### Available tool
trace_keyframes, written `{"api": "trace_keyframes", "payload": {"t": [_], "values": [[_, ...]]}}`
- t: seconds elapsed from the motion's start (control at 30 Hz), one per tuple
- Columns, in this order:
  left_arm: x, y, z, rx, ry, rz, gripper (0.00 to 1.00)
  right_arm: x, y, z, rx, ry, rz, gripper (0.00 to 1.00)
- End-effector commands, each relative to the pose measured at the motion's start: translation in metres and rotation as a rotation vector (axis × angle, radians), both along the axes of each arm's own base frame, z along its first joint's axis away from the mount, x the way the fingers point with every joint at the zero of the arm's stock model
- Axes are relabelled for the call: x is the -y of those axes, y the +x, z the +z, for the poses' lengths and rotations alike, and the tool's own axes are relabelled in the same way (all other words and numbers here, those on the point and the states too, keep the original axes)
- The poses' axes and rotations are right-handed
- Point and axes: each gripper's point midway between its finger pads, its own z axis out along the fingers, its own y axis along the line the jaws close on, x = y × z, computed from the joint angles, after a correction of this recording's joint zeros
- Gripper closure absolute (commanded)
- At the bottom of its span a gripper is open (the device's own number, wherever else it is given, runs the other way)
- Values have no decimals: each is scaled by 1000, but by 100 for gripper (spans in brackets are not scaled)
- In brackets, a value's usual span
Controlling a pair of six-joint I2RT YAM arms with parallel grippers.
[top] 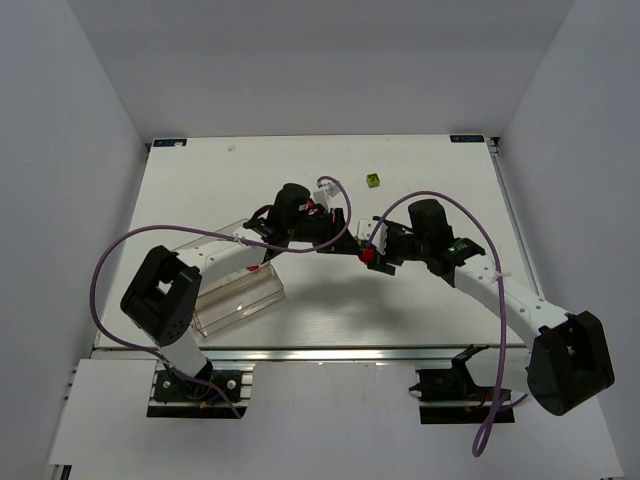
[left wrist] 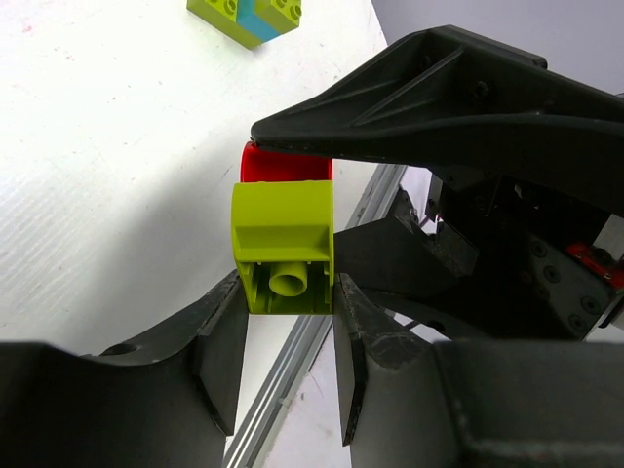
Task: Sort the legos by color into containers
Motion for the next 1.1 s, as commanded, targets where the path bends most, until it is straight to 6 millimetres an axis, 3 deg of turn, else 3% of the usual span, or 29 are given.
{"api": "trace_keyframes", "payload": {"t": [0.0, 0.23, 0.63, 0.67, 0.73, 0.87, 0.9, 0.97, 1.0, 1.07], "values": [[-19, 9, 21, 68, 29, 44, 100, 18, 18, 6, 63, -34, -93, 100], [-38, 16, 21, 71, 51, 77, 100, 23, 22, 3, 58, -29, -116, 100], [-52, 16, 25, 85, 70, 83, 100, 24, 25, 6, 53, -7, -131, 100], [-59, 23, 31, 114, 87, 125, 100, 26, 25, 7, 52, -5, -135, 100], [-80, 21, 19, 94, 219, 177, 100, 24, 24, 8, 49, 1, -132, 100], [-142, 18, 25, 147, 483, 408, 100, 23, 23, 9, 49, 16, -130, 100], [-167, 10, 26, 152, 564, 476, 100, 21, 22, 9, 46, 23, -124, 100], [-195, 2, 26, 157, 639, 543, 100, 20, 21, 10, 41, 31, -120, 100], [-212, -8, 16, 143, 712, 564, 100, 18, 20, 11, 40, 37, -113, 100], [-227, -17, 15, 143, 763, 579, 100, 18, 19, 12, 42, 40, -110, 100]]}}
